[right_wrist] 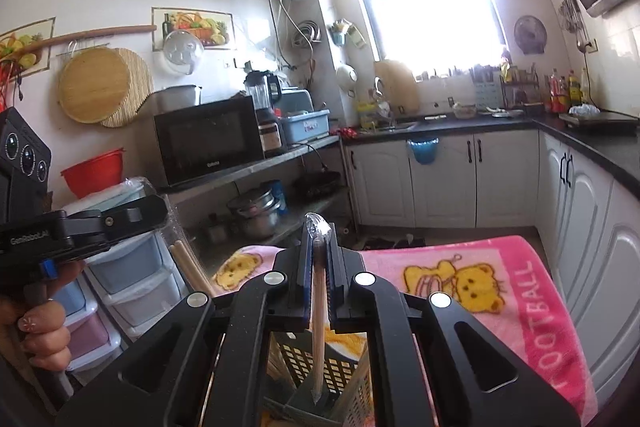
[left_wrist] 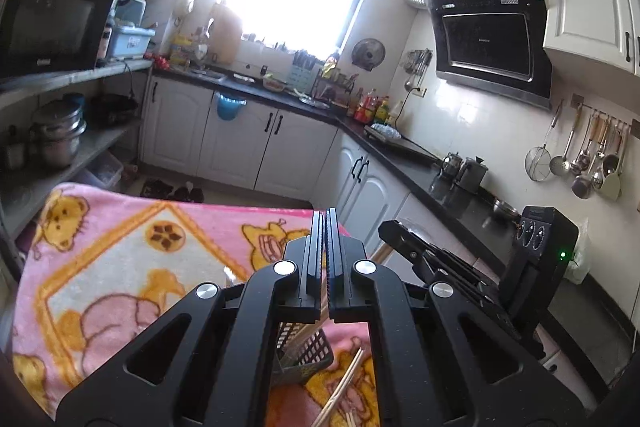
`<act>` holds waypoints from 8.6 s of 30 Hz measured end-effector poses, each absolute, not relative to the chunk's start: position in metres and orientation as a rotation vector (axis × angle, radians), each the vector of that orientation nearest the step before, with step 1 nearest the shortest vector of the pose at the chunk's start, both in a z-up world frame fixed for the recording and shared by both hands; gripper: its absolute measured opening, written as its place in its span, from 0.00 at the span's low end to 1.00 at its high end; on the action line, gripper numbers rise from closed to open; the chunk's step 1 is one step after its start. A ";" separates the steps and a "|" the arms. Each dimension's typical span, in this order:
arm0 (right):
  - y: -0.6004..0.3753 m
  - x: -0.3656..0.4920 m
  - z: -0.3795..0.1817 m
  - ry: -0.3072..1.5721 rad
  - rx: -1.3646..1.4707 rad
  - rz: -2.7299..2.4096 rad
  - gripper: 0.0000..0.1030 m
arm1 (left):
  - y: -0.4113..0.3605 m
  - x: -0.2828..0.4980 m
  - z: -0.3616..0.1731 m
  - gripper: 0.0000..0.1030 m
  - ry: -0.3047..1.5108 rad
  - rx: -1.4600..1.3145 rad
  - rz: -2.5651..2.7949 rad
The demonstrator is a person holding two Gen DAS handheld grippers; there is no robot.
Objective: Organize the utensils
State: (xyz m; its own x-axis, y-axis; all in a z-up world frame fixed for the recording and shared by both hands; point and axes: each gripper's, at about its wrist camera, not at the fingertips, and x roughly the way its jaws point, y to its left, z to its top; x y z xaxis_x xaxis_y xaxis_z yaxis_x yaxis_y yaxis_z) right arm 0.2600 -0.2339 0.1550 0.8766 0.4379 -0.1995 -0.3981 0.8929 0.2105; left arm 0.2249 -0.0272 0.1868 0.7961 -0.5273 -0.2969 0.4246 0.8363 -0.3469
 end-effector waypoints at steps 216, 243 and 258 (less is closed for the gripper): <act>-0.251 0.152 0.160 0.255 0.263 0.570 0.04 | 0.020 0.143 0.170 0.01 0.292 -0.394 -0.399; -0.242 0.187 0.227 0.079 0.228 0.552 0.04 | 0.014 0.178 0.231 0.01 0.183 -0.308 -0.376; -0.218 0.244 0.213 0.139 0.174 0.518 0.01 | 0.013 0.237 0.189 0.01 0.309 -0.314 -0.308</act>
